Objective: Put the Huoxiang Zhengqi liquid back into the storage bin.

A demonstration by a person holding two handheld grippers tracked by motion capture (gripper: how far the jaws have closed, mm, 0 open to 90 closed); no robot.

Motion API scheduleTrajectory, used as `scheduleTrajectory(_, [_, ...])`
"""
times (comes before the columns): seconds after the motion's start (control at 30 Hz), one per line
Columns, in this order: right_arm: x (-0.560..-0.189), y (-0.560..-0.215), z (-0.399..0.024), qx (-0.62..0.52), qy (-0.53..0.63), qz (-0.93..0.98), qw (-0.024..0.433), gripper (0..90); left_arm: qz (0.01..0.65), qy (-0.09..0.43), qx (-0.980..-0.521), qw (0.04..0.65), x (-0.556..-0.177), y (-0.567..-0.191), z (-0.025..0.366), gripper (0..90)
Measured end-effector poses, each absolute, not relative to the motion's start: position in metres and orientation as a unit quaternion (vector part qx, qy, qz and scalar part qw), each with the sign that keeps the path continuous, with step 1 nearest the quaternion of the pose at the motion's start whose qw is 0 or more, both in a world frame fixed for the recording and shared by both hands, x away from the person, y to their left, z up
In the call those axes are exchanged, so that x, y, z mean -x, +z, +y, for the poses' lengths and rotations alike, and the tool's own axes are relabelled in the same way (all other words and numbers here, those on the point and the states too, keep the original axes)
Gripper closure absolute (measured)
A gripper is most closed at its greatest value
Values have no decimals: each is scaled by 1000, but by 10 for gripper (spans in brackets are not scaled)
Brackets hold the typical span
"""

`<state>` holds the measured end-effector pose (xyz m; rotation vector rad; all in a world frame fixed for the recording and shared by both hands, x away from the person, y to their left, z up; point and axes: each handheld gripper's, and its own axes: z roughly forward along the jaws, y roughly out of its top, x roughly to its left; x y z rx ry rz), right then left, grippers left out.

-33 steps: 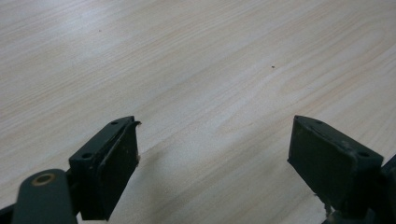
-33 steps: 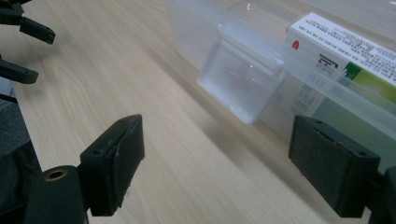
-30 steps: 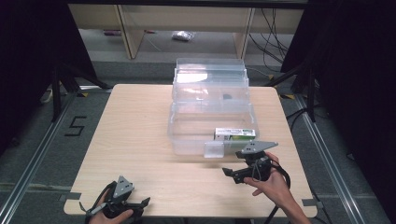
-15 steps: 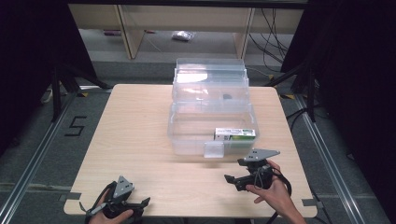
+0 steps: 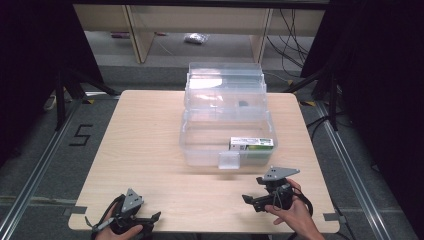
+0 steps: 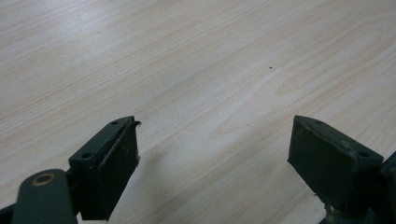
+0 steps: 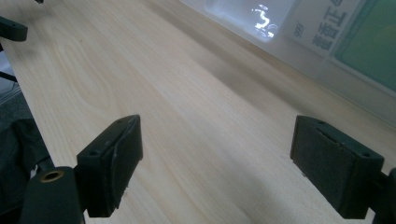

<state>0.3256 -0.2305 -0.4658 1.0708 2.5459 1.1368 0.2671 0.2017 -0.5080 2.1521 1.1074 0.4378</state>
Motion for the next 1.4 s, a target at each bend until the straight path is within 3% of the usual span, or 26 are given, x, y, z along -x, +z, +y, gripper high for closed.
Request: scheduleTrajectory(1.4, [-287, -491, -255, -390, 337, 853, 78, 171, 423, 165, -827, 332, -266, -510, 199, 154])
